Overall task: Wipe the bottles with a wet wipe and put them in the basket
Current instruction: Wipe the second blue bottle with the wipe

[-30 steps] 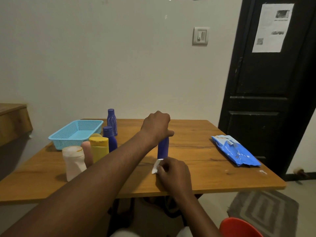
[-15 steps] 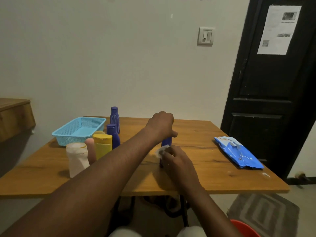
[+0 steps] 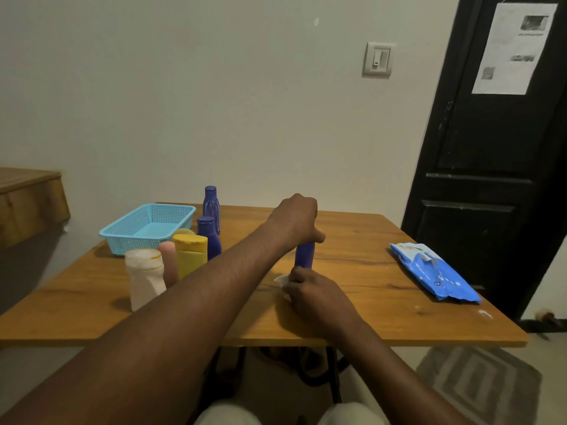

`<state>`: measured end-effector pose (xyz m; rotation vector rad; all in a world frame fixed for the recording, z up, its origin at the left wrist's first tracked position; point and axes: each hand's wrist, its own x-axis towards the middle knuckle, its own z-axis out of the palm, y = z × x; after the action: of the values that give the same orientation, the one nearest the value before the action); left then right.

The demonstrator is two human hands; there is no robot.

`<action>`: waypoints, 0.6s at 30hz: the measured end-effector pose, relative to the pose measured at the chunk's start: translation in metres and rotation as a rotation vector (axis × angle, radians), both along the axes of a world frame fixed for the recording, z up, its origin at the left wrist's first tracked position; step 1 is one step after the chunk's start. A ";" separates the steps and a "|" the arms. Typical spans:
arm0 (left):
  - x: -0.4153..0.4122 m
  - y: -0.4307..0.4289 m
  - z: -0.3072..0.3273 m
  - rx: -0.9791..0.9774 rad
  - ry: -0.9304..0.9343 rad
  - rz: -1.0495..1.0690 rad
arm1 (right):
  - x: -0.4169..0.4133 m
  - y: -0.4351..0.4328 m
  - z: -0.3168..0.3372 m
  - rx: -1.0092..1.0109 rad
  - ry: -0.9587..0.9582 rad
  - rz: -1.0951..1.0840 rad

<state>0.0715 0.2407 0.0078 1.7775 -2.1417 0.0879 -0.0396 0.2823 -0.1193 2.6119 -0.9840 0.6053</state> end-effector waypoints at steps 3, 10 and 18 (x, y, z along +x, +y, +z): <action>-0.002 -0.001 0.001 0.000 0.001 0.012 | -0.007 -0.003 0.008 -0.052 -0.116 0.001; 0.000 0.001 0.000 -0.015 -0.001 0.007 | -0.016 -0.002 -0.004 0.018 -0.203 0.023; 0.000 0.005 0.002 -0.029 -0.023 0.011 | -0.029 -0.007 0.000 0.058 -0.227 0.031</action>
<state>0.0711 0.2452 0.0095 1.7804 -2.1355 0.1424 -0.0684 0.2757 -0.1196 2.6567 -1.0418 0.9109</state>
